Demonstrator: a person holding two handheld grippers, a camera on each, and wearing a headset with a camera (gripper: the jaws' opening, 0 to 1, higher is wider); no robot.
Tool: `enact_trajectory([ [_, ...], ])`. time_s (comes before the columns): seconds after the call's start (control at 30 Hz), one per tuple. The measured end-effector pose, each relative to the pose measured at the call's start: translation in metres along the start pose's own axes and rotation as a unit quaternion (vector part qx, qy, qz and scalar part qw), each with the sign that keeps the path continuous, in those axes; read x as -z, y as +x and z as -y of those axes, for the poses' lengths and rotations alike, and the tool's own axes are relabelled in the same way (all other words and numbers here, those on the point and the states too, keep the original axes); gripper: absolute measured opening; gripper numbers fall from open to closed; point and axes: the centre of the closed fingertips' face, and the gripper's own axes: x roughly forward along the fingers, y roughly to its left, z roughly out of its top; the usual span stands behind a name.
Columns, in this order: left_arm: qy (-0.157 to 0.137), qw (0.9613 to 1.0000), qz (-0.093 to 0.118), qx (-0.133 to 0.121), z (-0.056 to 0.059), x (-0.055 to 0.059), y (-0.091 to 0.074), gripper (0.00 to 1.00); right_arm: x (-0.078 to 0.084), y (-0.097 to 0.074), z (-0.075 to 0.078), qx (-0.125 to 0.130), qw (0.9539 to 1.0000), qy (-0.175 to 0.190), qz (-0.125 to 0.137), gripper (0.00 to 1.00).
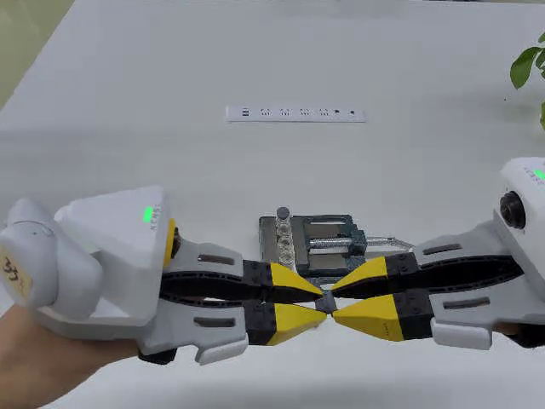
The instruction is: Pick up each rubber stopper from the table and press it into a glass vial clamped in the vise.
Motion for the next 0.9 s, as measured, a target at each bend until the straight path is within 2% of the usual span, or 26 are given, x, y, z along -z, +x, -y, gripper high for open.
enact_trajectory([
  [0.47,-0.006,1.0,0.006,-0.006,0.0011,0.0014,0.0,0.04,0.0013,0.0015,0.0001,0.003,1.0,0.0,-0.004,0.05],
  [0.9,-0.011,0.9996,0.011,-0.022,-0.0014,0.0033,-0.0024,0.05,0.0029,0.0037,0.0038,0.001,0.9999,0.005,-0.011,0.05],
])
